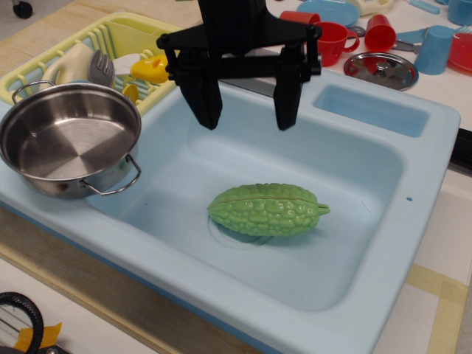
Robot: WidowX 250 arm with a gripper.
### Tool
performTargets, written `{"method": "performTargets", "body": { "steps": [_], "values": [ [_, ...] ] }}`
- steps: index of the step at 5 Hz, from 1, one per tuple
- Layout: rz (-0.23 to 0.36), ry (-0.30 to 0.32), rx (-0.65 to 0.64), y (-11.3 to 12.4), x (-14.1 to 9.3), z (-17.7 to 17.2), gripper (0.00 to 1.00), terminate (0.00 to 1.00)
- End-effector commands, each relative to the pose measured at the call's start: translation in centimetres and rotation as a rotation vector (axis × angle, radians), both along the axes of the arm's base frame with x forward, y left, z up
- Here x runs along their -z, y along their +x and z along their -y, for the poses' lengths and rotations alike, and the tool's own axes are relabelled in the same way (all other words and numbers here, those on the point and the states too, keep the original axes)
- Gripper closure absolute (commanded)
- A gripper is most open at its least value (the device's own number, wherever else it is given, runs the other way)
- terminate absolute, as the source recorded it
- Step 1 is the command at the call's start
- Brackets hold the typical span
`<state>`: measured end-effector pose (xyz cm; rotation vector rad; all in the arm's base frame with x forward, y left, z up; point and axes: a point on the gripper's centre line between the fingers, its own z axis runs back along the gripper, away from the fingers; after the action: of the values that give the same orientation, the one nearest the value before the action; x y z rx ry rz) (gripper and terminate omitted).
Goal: Put green squash into pot or pan
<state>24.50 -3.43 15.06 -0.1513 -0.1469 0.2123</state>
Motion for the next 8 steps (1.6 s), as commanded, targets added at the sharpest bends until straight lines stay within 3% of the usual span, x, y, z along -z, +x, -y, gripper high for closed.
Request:
{"method": "performTargets", "body": {
  "steps": [1,2,3,4,7,8],
  "values": [
    [0.063,0.039,0.347,-0.5,0.2,0.6,0.0,0.0],
    [0.084,0.08,0.598,-0.1,0.9,1.7,0.0,0.0],
    [0.181,0.078,0.843,-0.1,2.0,2.2,0.0,0.0],
    [0.214,0.064,0.996,0.0,3.1,2.3,0.0,0.0],
    [0.181,-0.117,1.049,0.7,7.9,2.3,0.0,0.0],
    [0.228,-0.168,0.973,1.2,9.9,2.4,1.0,0.0]
  ]
}}
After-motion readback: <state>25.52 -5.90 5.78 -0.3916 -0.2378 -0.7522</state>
